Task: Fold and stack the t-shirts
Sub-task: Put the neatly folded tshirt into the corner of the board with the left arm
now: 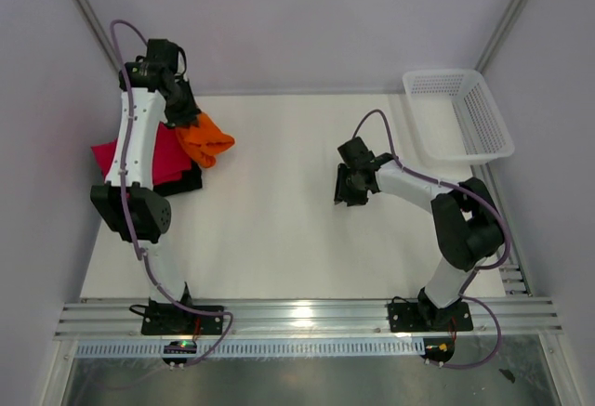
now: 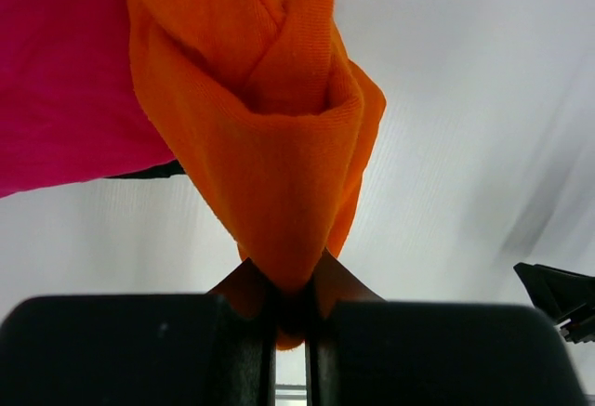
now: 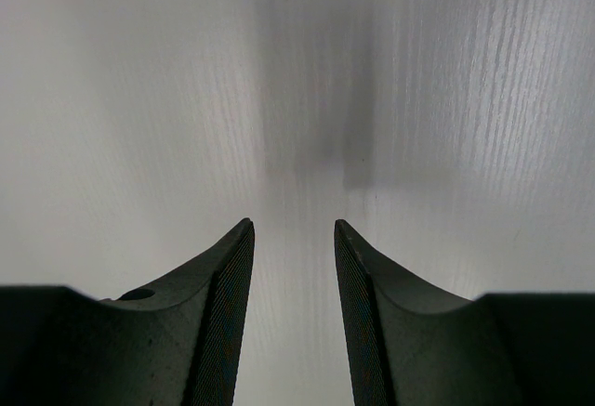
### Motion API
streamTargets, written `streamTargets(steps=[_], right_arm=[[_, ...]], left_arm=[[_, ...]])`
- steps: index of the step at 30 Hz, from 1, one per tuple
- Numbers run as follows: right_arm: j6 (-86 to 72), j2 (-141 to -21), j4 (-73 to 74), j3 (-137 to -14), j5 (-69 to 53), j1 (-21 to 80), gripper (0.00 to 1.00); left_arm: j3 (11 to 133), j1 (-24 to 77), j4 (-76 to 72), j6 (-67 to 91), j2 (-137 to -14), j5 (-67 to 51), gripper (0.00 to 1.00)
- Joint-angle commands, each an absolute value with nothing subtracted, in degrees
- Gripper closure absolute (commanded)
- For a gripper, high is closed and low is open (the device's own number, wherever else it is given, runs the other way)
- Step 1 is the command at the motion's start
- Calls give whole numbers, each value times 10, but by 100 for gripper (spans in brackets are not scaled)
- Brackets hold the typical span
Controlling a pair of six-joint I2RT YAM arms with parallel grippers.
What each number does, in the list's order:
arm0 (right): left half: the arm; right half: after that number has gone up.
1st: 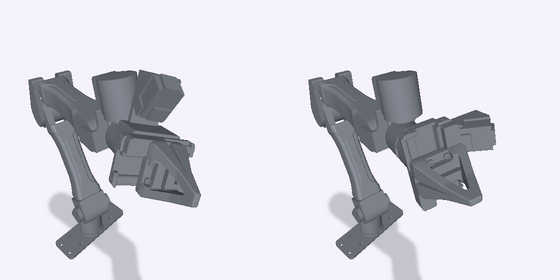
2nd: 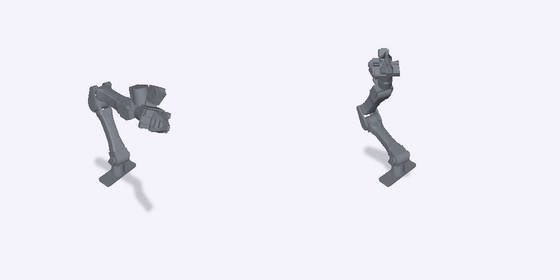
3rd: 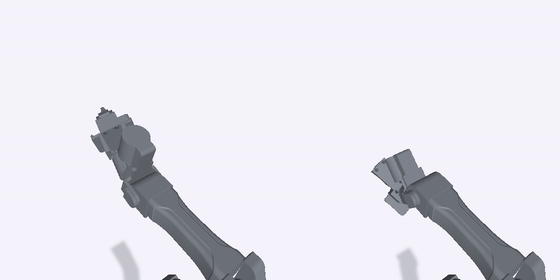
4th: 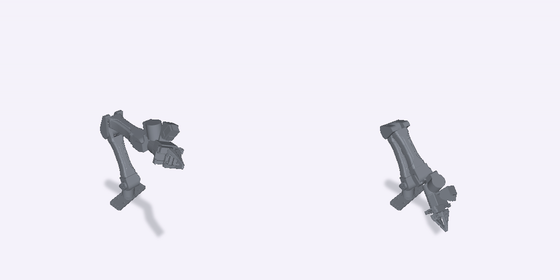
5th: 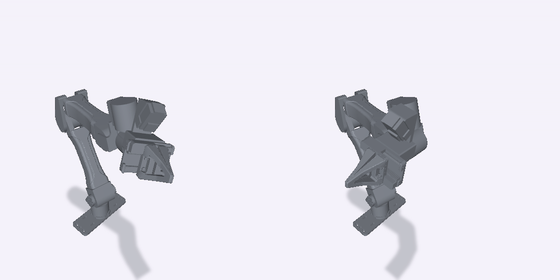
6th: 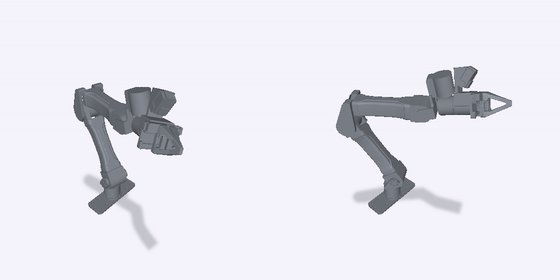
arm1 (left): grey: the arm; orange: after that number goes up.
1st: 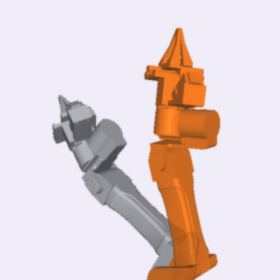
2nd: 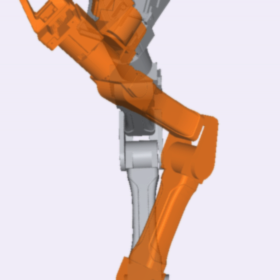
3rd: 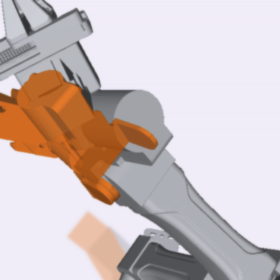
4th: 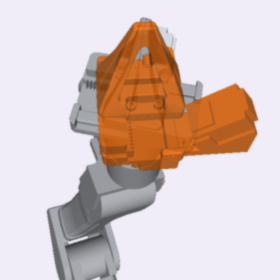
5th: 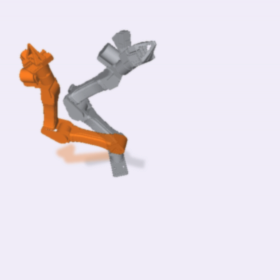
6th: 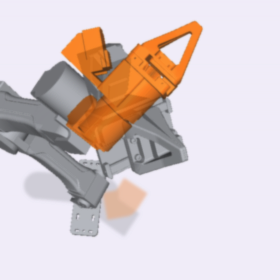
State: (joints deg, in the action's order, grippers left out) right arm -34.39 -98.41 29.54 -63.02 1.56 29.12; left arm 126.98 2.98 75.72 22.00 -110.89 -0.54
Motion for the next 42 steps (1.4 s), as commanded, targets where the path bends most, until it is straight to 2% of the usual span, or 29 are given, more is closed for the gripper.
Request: streamTargets(steps=[1, 19, 26, 41, 42], right_arm=[[-346, -984, 279, -633, 13, 289, 55], [-335, -1010, 295, -661, 14, 283, 56], [-333, -1012, 297, -657, 19, 280, 56], [-344, -1030, 294, -665, 9, 279, 55], [-344, -1032, 294, -666, 8, 279, 56]], left_arm=[[1285, 18, 761, 209, -1091, -18, 100], [1246, -161, 730, 213, -1090, -128, 100], [1237, -277, 710, 239, -1102, -234, 100], [1160, -308, 701, 233, -1116, -221, 100], [1158, -308, 705, 232, -1116, -214, 89]])
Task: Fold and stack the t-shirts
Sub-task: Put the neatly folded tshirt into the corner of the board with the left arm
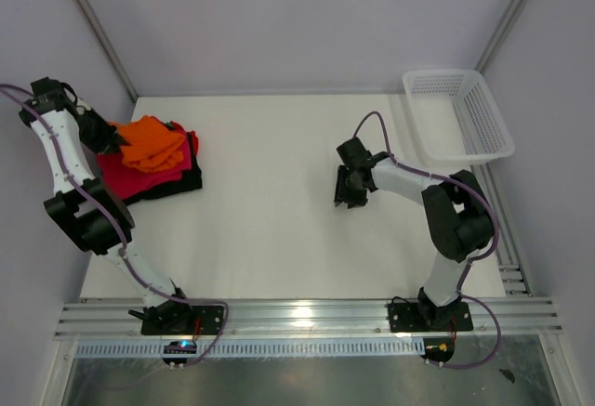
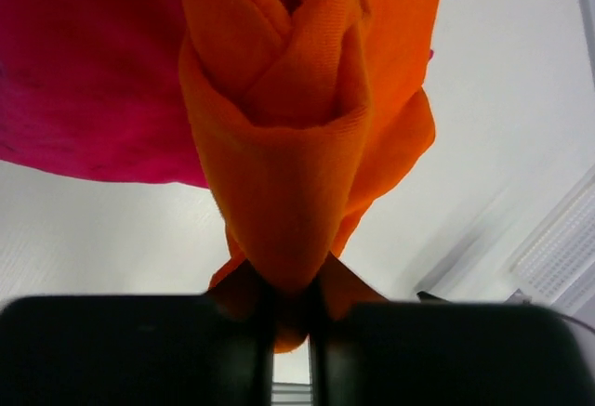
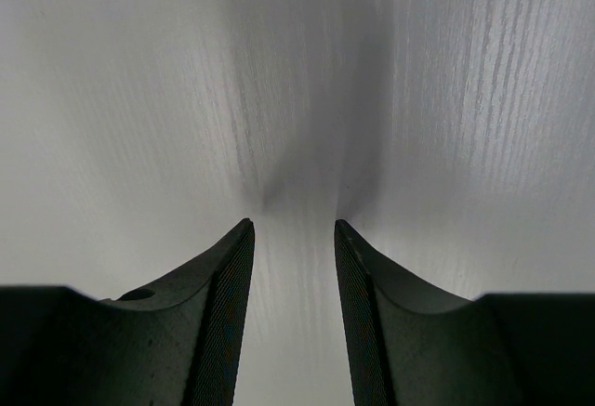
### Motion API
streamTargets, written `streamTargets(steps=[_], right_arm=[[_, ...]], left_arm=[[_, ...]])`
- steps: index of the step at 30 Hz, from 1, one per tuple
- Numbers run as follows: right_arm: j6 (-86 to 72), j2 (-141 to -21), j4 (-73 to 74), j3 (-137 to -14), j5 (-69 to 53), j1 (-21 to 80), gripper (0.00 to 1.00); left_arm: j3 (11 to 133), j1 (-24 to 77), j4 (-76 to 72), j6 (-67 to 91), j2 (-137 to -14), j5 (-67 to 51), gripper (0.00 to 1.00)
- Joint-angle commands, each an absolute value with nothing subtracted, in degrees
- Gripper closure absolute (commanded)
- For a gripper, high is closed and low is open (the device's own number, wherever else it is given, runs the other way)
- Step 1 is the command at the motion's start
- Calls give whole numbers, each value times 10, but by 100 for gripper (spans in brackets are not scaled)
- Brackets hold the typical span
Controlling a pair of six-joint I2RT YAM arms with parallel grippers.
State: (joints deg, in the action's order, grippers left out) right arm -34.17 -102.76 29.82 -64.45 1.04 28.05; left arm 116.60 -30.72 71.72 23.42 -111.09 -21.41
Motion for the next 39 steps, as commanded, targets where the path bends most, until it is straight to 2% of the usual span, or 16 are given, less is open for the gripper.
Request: streamTargets(steps=[1, 2, 3, 6, 12, 17, 25, 29, 39], right_arm=[[-345, -1033, 295, -666, 8, 279, 56], [-345, -1034, 295, -666, 8, 279, 55], [-345, -1037, 295, -666, 9, 279, 56], [-345, -1047, 297, -667, 8, 279, 55], [-346, -1070, 295, -668, -14, 279, 55], [-346, -1096, 297, -679, -23, 279, 56], [-345, -1115, 299, -700, -38, 278, 55], [-342, -1116, 306, -715, -40, 279, 56], [-339, -1088, 321, -708, -17, 279, 56]], left_arm=[[1154, -308, 707, 231, -1116, -206, 70], [1154, -307, 711, 233, -1116, -176, 50], [1154, -307, 716, 234, -1116, -163, 35], [1164, -308, 732, 234, -1112, -114, 25], [1194, -307, 778, 239, -1111, -34, 24], [1207, -306, 793, 243, -1093, -31, 24], [1212, -306, 738, 266, -1043, -142, 23], [1162, -301, 666, 272, -1048, -189, 24], [995, -278, 528, 280, -1117, -167, 25]])
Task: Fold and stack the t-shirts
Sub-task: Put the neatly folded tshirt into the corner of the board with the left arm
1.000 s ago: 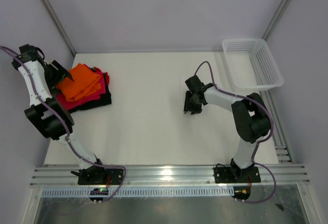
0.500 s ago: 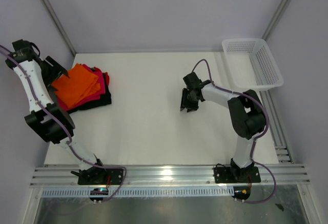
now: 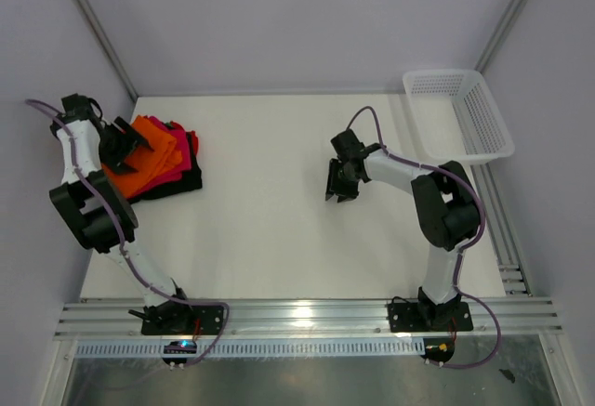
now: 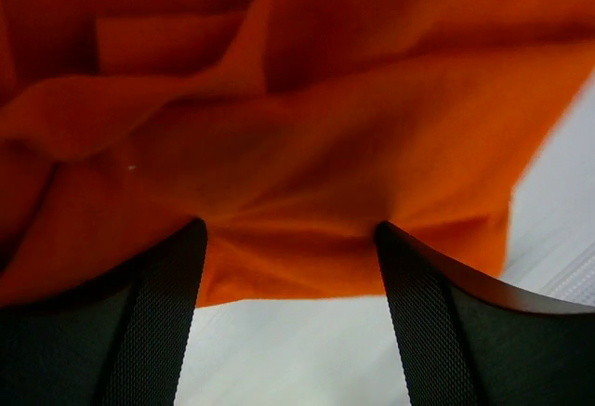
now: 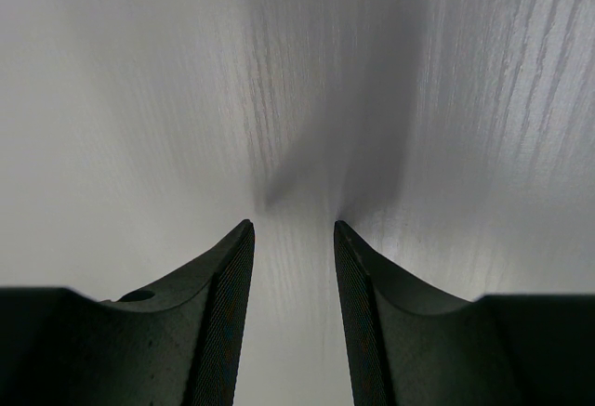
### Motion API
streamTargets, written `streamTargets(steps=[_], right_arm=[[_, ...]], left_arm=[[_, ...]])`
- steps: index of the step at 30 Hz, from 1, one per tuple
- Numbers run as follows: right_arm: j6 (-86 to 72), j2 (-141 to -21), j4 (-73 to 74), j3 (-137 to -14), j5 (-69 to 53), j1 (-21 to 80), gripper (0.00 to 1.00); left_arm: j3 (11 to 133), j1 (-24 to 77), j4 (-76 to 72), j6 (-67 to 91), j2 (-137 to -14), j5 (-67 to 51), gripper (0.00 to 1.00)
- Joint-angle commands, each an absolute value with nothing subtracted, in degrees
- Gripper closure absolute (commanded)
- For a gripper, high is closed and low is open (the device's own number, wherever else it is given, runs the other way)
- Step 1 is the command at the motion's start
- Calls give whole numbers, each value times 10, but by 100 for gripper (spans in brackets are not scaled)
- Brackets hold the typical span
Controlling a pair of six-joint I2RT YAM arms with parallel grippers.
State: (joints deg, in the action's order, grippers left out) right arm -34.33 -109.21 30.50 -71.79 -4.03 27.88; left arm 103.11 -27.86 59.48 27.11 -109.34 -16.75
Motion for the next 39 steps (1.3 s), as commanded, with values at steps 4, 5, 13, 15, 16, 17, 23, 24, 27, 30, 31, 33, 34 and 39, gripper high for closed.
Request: streamTargets(steps=[4, 5, 13, 15, 16, 17, 23, 24, 27, 30, 31, 33, 34, 39], right_arm=[[-343, -1074, 326, -701, -11, 279, 56], [-344, -1071, 328, -701, -10, 279, 55], [-352, -1061, 334, -707, -6, 279, 56], [-355, -1062, 333, -706, -6, 279, 56], [-356, -1063, 332, -705, -7, 279, 56], [-357, -1064, 330, -705, -9, 279, 56], [-367, -1071, 322, -700, -20, 279, 56], [-367, -1071, 322, -700, -21, 279, 55], [-367, -1073, 322, -700, -21, 279, 56], [-363, -1068, 324, -699, -18, 279, 55], [-361, -1066, 326, -697, -14, 279, 56], [-357, -1058, 328, -694, -9, 279, 56], [-355, -1054, 330, -691, -3, 279, 56], [-345, -1017, 330, -664, 31, 279, 56]], left_arm=[[950, -278, 505, 287, -1148, -163, 26], [934, -278, 492, 288, -1151, -162, 26], [946, -277, 497, 294, -1169, -174, 27], [969, -272, 511, 294, -1162, -176, 27], [979, -269, 518, 294, -1151, -177, 27], [1002, -267, 525, 294, -1145, -176, 27], [1094, -232, 565, 307, -1080, -190, 26], [1097, -225, 557, 311, -1071, -193, 26], [1097, -217, 524, 330, -1060, -197, 25], [1098, -216, 509, 332, -1099, -192, 25], [1098, -215, 511, 328, -1117, -186, 25], [1092, -216, 517, 320, -1171, -182, 26], [1078, -216, 517, 317, -1188, -182, 27], [992, -216, 442, 308, -1232, -180, 28]])
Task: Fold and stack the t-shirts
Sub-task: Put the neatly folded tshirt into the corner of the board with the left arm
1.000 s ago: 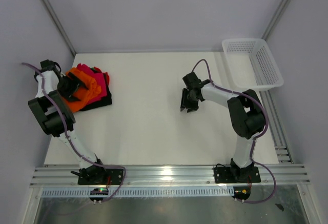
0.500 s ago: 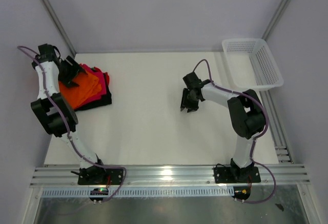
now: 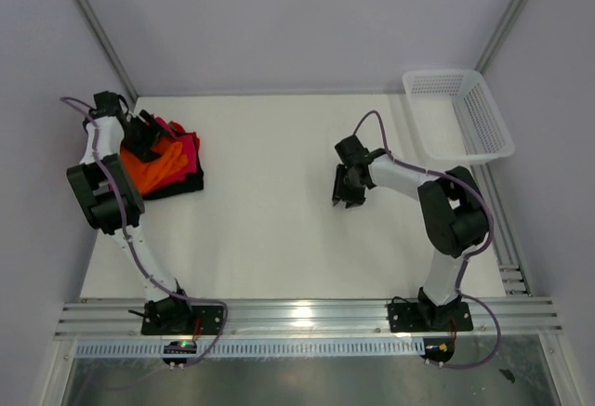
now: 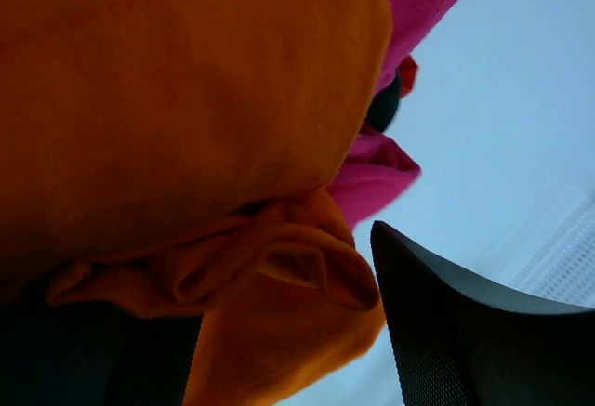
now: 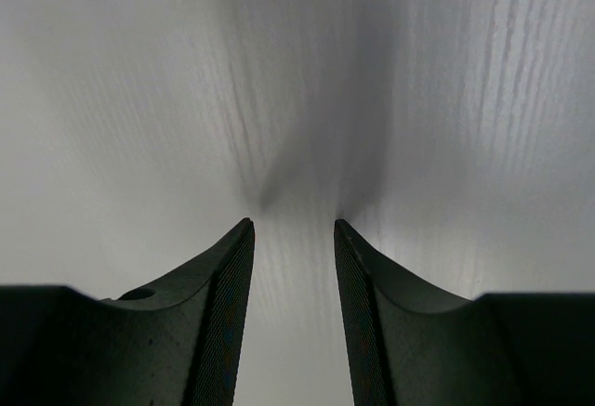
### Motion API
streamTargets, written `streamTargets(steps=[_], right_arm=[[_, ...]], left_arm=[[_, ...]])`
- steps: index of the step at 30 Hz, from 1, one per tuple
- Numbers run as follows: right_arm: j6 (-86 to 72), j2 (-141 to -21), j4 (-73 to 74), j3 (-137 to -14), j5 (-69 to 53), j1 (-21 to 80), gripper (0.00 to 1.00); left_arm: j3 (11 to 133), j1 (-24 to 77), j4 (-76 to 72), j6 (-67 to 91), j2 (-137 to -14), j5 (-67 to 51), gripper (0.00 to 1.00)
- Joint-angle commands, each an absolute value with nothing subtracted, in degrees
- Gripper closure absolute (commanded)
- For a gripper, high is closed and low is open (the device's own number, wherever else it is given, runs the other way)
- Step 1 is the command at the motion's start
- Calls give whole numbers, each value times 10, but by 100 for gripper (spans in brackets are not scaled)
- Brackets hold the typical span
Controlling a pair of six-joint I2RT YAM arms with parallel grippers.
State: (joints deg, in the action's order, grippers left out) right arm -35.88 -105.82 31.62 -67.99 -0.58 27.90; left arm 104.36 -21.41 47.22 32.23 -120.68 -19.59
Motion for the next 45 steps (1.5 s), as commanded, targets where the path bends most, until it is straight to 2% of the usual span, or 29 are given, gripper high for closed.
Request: streamTargets(steps=[1, 10, 17, 21, 24, 30, 38, 45], right_arm=[[-343, -1013, 329, -655, 33, 279, 55], [-342, -984, 329, -628, 37, 279, 55], [-344, -986, 322, -625, 31, 279, 56], [-352, -997, 309, -619, 17, 279, 56], [-358, -1006, 301, -620, 9, 279, 55], [-353, -1017, 303, -636, -19, 279, 56], [-344, -996, 309, -628, -12, 279, 56], [-339, -977, 312, -599, -3, 278, 56]], left_arm=[[971, -216, 432, 308, -1234, -185, 28], [952, -213, 395, 333, -1231, -222, 29], [1018, -203, 468, 317, -1137, -239, 29], [1010, -196, 463, 312, -1042, -238, 26], [1005, -196, 464, 311, -1024, -248, 26], [958, -194, 449, 303, -1064, -251, 26], [897, -192, 408, 302, -1204, -252, 29], [865, -185, 362, 333, -1173, -268, 29]])
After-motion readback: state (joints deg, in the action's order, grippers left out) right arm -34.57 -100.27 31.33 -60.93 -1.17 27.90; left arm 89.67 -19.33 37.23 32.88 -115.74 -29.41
